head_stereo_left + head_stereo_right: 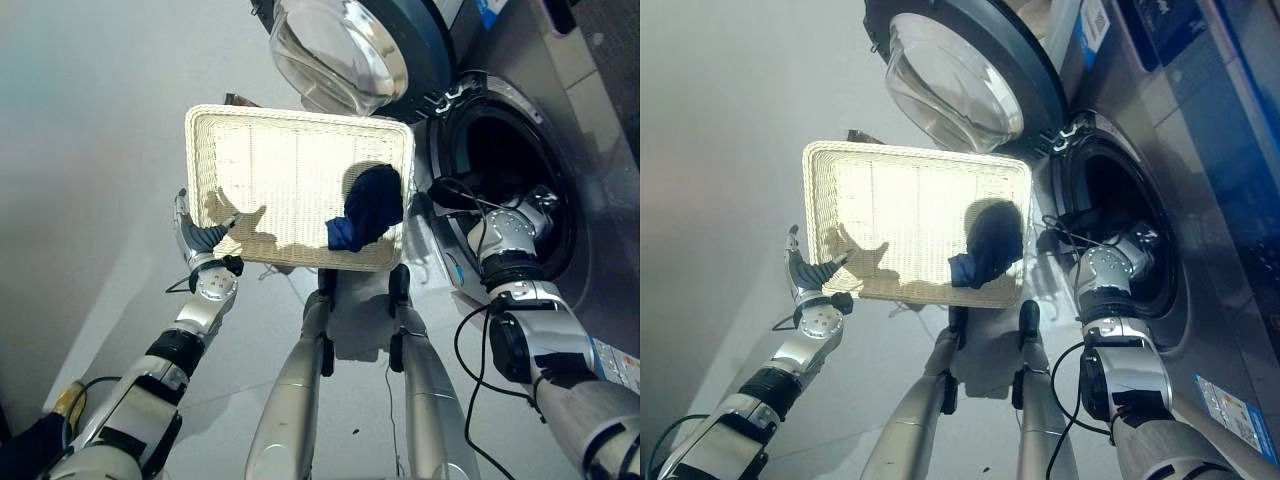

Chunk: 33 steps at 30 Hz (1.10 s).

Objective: Put the clothes into the washing machine.

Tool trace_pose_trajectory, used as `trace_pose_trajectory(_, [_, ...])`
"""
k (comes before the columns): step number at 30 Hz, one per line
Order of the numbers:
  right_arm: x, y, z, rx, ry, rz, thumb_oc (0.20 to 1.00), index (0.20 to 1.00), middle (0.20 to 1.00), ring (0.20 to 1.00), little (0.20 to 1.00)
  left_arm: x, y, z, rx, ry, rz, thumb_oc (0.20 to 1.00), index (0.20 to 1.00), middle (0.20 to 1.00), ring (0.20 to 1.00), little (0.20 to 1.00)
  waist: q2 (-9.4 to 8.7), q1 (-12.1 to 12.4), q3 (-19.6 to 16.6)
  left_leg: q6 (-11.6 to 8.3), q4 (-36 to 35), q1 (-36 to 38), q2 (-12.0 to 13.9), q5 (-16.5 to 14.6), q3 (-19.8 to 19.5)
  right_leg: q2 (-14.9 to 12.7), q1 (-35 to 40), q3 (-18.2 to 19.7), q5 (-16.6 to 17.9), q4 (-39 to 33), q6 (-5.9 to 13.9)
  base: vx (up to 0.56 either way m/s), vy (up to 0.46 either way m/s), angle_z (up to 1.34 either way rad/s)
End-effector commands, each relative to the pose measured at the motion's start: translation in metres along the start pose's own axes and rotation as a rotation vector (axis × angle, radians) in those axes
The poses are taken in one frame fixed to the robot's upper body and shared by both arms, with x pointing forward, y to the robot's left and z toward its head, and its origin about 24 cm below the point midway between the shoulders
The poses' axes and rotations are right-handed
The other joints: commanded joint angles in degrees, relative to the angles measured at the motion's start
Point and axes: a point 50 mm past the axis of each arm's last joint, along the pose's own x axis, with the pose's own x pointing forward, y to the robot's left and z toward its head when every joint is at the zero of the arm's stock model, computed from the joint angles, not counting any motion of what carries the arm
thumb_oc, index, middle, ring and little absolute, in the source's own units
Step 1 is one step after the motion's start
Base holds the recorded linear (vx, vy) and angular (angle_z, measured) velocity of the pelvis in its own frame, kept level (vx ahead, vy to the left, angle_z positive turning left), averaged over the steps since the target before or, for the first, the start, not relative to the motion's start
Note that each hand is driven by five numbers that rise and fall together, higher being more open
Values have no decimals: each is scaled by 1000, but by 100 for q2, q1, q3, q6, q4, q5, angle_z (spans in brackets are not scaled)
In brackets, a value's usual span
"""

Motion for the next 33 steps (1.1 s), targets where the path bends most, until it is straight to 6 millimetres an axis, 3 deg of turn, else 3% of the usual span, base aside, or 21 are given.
trace_pose_trajectory(1, [25,23,59,-105,-34,-8,200,200,200,200,200,4,3,9,-64,-5,33,1000,1000,1000,1000,1000,429,-8,-30,-150,473,-348,-66,-146,-355,75,-3,-452,158,247,-10,36,-5,-27])
trace_pose_trajectory(4, [28,35,68,-129,-23,2,200,200,200,200,200,4,7,7,-59,-9,5,1000,1000,1000,1000,1000,440,-11,-30,-116,558,-402,-110,-183,-319,75,-51,-431,174,265,9,35,1,-22])
trace_pose_trajectory(8, [28,35,68,-129,-23,2,200,200,200,200,200,4,7,7,-60,-9,4,1000,1000,1000,1000,1000,440,-7,-30,-115,565,-407,-110,-186,-317,75,-55,-429,173,270,10,15,0,-2])
trace_pose_trajectory(9, [29,47,79,-104,-58,47,200,200,200,200,200,4,11,5,-51,-11,-16,1000,1000,1000,1000,1000,434,-38,-30,-86,697,-447,-151,-254,-277,70,-92,-404,184,298,14,78,16,-4])
trace_pose_trajectory(10, [27,61,90,-68,-113,104,580,580,580,580,580,3,14,4,-50,-7,-24,1000,1000,1000,1000,1000,414,-66,-30,-71,777,-478,-171,-302,-261,77,-120,-366,185,319,13,88,24,-8])
trace_pose_trajectory(12, [23,72,99,-26,-171,167,1000,1000,1000,1000,1000,2,17,1,-48,-3,-28,1000,1000,1000,1000,1000,404,-93,-30,-67,817,-488,-168,-330,-241,86,-130,-338,179,339,12,44,34,-14])
trace_pose_trajectory(15, [6,93,121,122,-373,384,1000,1000,1000,1000,1000,-1,22,-5,-42,5,-38,1000,1000,1000,1000,1000,393,-160,-30,-58,891,-420,-158,-467,-190,92,-88,-271,84,407,35,62,53,-12])
trace_pose_trajectory(17, [-8,102,126,209,-456,505,1000,1000,1000,1000,1000,-3,23,-6,-43,8,-39,1000,1000,1000,1000,1000,396,-186,-30,-47,908,-406,-156,-489,-176,94,-79,-247,88,403,44,22,70,1])
trace_pose_trajectory(18, [-23,107,128,312,-544,615,1000,1000,1000,1000,1000,-5,22,-8,-48,18,-40,1000,1000,1000,1000,1000,408,-228,-30,-35,959,-434,-164,-454,-162,92,-119,-212,171,396,46,41,99,-4])
trace_pose_trajectory(24, [-38,116,124,437,-566,681,1000,1000,1000,1000,1000,-5,16,-9,-53,40,-44,1000,1000,1000,1000,1000,440,-270,-30,-24,1072,-429,-185,-509,-124,62,-129,-170,158,448,68,17,56,-13])
trace_pose_trajectory(31, [-25,82,85,365,-332,577,1000,1000,1000,1000,1000,-9,9,-13,-58,55,-61,1000,1000,1000,1000,1000,458,-237,-30,1,1145,-424,-242,-540,-83,-9,-97,-209,199,407,76,8,7,-5])
trace_pose_trajectory(33, [-16,57,62,252,-179,560,1000,1000,1000,1000,1000,-10,5,-12,-61,54,-72,1000,1000,1000,1000,1000,470,-214,-30,7,1165,-445,-249,-539,-65,-20,-104,-222,197,416,72,-1,-9,8])
